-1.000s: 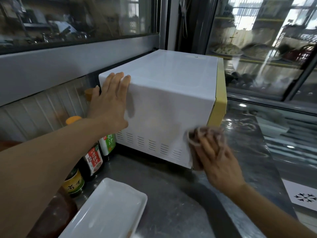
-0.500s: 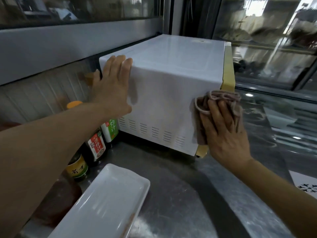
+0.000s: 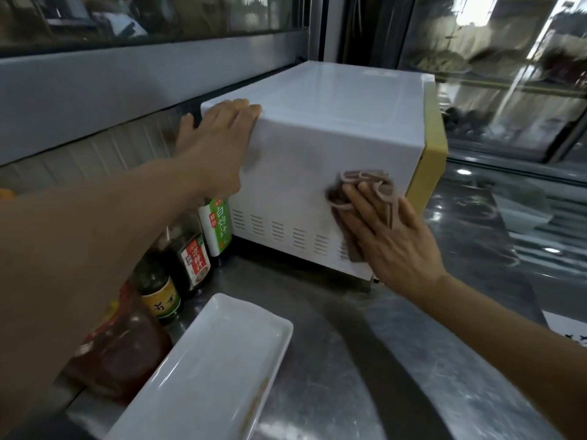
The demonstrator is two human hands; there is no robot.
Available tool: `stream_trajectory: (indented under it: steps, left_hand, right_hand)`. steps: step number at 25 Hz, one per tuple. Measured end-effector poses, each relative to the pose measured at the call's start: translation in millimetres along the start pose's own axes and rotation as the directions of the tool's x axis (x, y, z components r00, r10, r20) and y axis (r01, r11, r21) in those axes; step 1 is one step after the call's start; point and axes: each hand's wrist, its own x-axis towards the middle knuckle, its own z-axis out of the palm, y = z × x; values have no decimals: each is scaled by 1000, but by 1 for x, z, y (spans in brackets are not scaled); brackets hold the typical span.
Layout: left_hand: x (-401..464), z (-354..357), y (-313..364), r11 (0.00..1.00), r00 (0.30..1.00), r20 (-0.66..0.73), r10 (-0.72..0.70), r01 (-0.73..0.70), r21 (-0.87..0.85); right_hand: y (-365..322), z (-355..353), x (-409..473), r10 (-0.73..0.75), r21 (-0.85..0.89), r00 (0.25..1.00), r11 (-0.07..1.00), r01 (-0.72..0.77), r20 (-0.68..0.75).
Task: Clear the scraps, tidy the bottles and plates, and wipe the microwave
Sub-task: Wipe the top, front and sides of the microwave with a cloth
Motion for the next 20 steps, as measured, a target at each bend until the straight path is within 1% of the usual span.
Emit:
stream_trajectory:
  steps: [1,2,3,4,5,6,7,8,9,10,11,12,13,14,15,16,17,18,19,20]
  left_hand:
    - [0,2,-1,1000,1000,4,4,-4,-9]
    - [1,3,-2,1000,1000,-1,5,-5,-16]
    - [1,3,-3,1000,1000,-1,5,-5,-20]
    - [0,3,-4,1000,1000,4,9,-9,-22]
    - [1,1,-5,1000,1000,9,16,-16,-20]
    - [2,-1,-7,1000,1000,19,22,-22,-14]
    - [3,-4,-10,1000,999,36,30,-29,-6]
    - [4,-7,-12,999,998,52,43,-43,0]
    - [6,-10,-14,998,996,65,58,-58,3]
    - [9,-12,-16,998,995,71,68,-68,3]
    - [11,-13,-18,998,995,76,67,-68,-1]
    - [13,-13,-19,998,995,82,59,-59,-13]
    - [15,-12,-22,998,995,85,52,-49,-32]
    - [17,-11,-25,998,995,82,47,-43,-49]
    - [18,-10,-28,998,996,82,46,-42,-56]
    - [17,-8,-29,998,995,87,48,-44,-49]
    - [17,-8,-30,998,995,89,52,-49,-32]
    - [17,-7,-31,998,995,86,55,-54,-13]
    - [17,-8,-32,998,995,84,58,-58,-2]
    - [17,-9,-32,998,994,86,61,-61,0]
  right_hand:
    - [-7,3,4,26,0,1000,1000,-26,-2]
    - [-19,9,4,-6,-33,999,999,7,47]
    - [-34,14,1,-93,-53,982,993,103,163]
    - [-46,17,-6,-200,-51,933,973,225,300]
    - [-55,18,-15,-265,-49,865,948,315,425]
    - [-57,18,-20,-287,-61,836,933,355,467]
    - [-55,15,-17,-294,-69,858,933,354,421]
    - [-49,14,-10,-287,-60,910,946,318,300]
    - [-42,11,0,-222,-40,959,972,233,173]
    - [-35,6,14,-134,19,989,991,133,56]
    - [-28,4,28,-59,48,998,997,60,-18]
    - [-25,5,40,-16,55,999,998,19,-50]
    - [-28,5,49,-16,51,999,999,19,-46]
    - [-38,7,54,-64,17,998,998,65,-9]
    - [-51,13,53,-149,-25,986,988,151,76]
    - [-63,18,47,-254,-36,946,963,266,203]
    - [-71,21,39,-330,-19,881,934,357,339]
    - [-73,22,34,-356,-11,834,918,397,422]
    - [-70,21,35,-368,-8,827,912,410,425]
    - [-65,18,41,-372,-8,843,913,407,389]
